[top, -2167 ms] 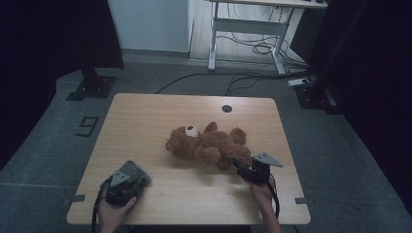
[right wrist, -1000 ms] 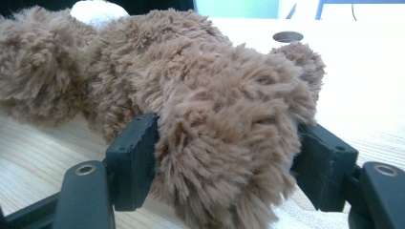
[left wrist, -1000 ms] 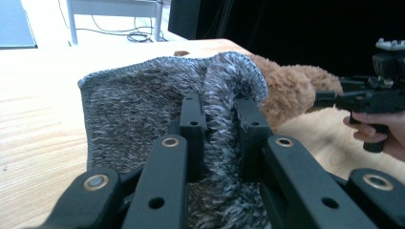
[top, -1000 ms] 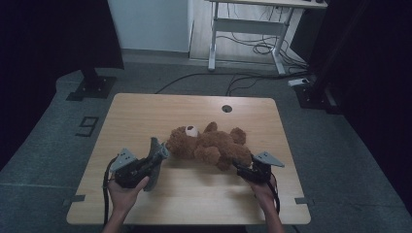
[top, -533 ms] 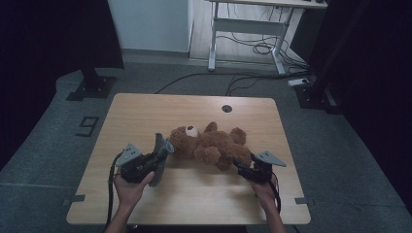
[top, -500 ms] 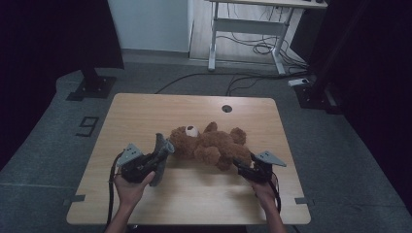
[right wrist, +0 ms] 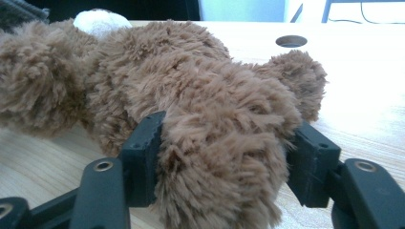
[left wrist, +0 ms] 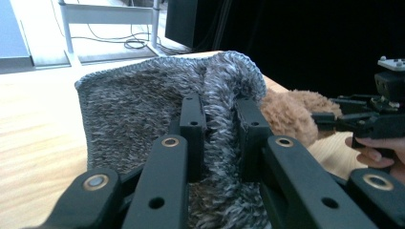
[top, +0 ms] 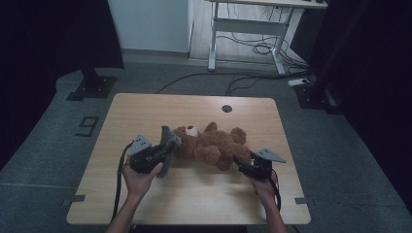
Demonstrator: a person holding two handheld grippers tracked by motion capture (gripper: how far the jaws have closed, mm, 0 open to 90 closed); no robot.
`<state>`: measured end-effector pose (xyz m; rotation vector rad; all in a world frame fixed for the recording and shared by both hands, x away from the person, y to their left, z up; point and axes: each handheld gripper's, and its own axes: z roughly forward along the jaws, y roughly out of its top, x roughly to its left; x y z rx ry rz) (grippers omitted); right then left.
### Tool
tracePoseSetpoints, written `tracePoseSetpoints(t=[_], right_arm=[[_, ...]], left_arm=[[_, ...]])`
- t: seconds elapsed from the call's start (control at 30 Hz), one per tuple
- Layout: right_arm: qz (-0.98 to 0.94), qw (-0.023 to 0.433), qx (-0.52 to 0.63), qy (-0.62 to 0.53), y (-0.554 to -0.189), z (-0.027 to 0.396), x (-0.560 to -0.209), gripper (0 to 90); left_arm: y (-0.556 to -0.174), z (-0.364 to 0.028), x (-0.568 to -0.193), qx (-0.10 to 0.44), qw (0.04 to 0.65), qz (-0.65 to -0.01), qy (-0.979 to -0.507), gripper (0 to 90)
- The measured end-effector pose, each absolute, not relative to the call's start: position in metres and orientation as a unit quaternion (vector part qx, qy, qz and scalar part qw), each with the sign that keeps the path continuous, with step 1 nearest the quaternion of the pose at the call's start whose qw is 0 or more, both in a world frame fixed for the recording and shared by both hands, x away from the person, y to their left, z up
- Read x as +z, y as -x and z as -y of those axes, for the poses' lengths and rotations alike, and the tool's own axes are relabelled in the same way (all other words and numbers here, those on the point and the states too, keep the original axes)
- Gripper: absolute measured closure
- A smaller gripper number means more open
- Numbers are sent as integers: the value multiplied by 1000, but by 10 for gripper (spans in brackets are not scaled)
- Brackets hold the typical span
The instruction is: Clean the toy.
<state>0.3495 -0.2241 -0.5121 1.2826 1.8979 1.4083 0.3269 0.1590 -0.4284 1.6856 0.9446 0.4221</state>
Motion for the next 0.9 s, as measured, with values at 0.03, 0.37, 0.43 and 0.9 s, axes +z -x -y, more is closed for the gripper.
tracePoseSetpoints(t=[0.03,0.37,0.43,0.9], right_arm=[[-689,222,510,-466,-350,224,-512,394],[-702,214,500,-459,-355,224,-513,547],[-703,213,501,-458,-356,224,-514,560],[-706,213,500,-454,-357,224,-516,578]], left_arm=[[-331,-156,-428,174,549,-399,-713,767],[-373,-118,-442,146,524,-400,-738,767],[-381,-105,-454,132,516,-403,-744,768],[-378,-67,-475,93,524,-385,-754,775]])
